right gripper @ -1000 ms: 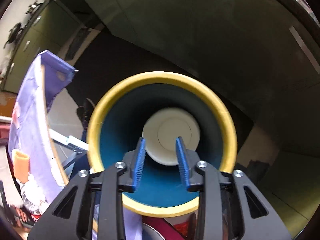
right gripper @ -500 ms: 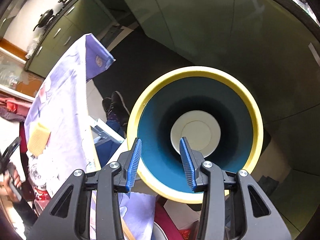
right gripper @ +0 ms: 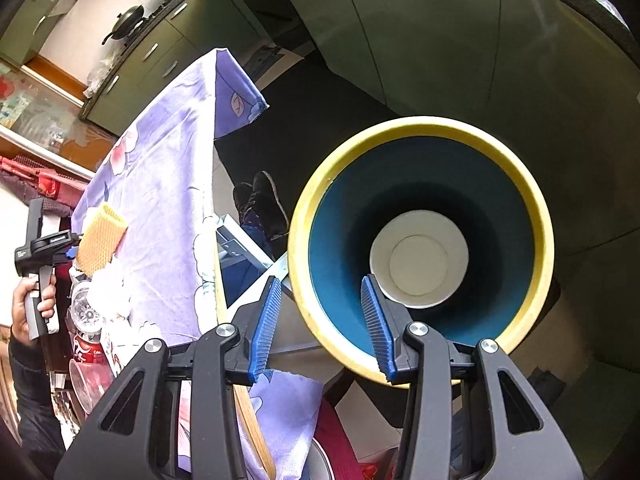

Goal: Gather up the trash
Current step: 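Grasp the white pill bottle with the left gripper and drop it into the bin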

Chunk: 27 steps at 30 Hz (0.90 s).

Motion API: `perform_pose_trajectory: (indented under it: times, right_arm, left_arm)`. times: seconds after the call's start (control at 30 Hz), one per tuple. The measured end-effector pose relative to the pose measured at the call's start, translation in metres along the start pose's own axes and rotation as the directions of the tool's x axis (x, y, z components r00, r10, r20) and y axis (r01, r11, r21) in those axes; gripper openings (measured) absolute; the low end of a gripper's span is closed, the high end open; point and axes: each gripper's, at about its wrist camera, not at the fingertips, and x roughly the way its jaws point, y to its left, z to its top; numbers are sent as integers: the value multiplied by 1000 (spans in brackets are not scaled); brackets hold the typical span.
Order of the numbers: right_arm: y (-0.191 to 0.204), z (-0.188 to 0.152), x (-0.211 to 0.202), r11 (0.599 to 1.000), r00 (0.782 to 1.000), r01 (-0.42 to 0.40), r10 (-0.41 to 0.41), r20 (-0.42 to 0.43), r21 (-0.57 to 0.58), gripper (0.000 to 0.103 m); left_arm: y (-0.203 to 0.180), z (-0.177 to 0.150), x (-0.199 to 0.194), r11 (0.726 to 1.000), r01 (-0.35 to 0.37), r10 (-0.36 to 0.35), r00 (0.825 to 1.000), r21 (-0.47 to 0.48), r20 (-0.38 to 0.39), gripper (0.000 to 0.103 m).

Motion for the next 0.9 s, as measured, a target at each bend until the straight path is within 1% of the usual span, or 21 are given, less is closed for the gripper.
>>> perform_pose_trajectory:
  times: [0.03, 0.1, 0.23, 0.4, 0.57, 0.73, 0.8, 0.9]
  right_arm:
    - [0, 0, 0, 1000, 1000, -2, 2, 0, -3, 42]
    - [1, 0, 2, 1000, 1000, -6, 6, -1, -9, 42]
    - [1, -1, 4, 1000, 1000, -14, 14, 1, -15, 42]
    - [0, -3, 4, 1000, 1000, -23, 23, 4, -14, 42]
    - [1, -5, -1, 999, 999, -28, 29, 21, -18, 42]
    - [4, -5, -5, 999, 998, -45, 46, 43, -29, 43]
    - [5, -6, -3, 998, 998, -51, 52, 43, -34, 43]
    - [8, -7, 1, 997, 998, -57, 58, 37, -44, 43]
  left_arm:
    - [0, -1, 3, 1000, -4, 4, 1000, -3, -15, 57]
    - [1, -2, 7, 1000, -12, 11, 1000, -6, -23, 56]
    - [2, -3, 10, 1000, -14, 14, 1000, 4, -18, 47]
    - [7, 1, 6, 1000, -7, 7, 1000, 16, -18, 46]
    - [0, 3, -22, 999, -7, 5, 1000, 53, 31, 45]
    - [-12, 0, -58, 994, -19, 7, 995, 108, 104, 44]
    - [-16, -3, -68, 992, -22, 7, 993, 125, 118, 44]
    - [-17, -11, -66, 990, -16, -1, 993, 138, 122, 44]
